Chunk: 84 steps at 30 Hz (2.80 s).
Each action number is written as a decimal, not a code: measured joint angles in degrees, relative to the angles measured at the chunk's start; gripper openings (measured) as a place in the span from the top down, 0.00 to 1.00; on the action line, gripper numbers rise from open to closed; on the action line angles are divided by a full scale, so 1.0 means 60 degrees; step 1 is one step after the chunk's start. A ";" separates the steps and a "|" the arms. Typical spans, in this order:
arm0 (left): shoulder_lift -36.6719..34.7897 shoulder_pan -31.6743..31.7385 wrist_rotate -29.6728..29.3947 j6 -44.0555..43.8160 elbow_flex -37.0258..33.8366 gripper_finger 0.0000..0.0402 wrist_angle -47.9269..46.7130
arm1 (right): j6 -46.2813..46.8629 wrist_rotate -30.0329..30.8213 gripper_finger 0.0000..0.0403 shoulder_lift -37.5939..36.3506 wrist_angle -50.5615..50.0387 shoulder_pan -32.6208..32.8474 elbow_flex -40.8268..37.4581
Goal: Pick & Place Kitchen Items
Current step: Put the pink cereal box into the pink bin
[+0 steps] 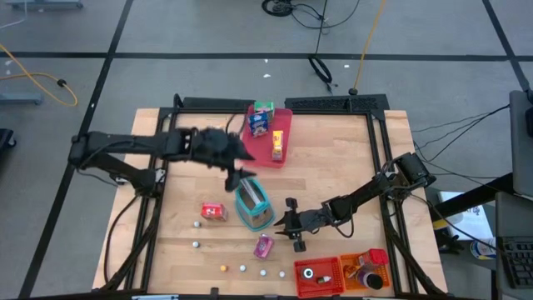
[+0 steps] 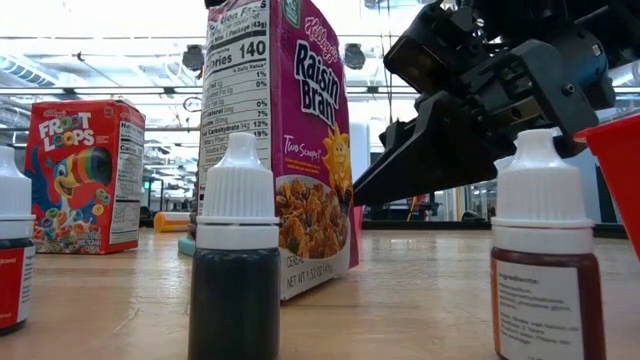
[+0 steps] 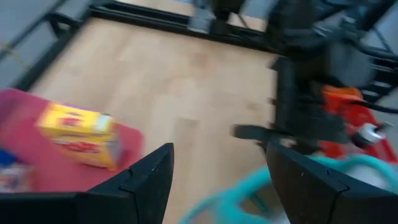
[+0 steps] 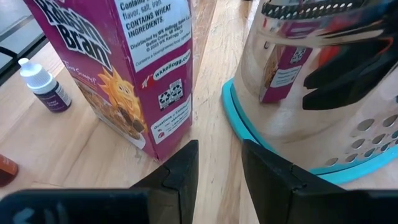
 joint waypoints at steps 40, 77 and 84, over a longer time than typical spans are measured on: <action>0.4019 -0.7499 -0.5038 -0.5051 0.0000 0.37 0.3386 | 0.0006 -0.0031 0.72 0.0000 0.0120 0.0082 -0.0002; 0.5238 -0.7618 -0.5687 -0.6906 -0.0004 0.37 0.2450 | -0.0073 -0.1781 0.71 -0.0261 0.0625 0.0145 -0.0004; 0.5231 -0.7417 -0.5713 -0.6712 -0.0004 0.37 0.2770 | -0.0315 -0.1763 0.57 -0.0386 0.0939 0.0339 0.0000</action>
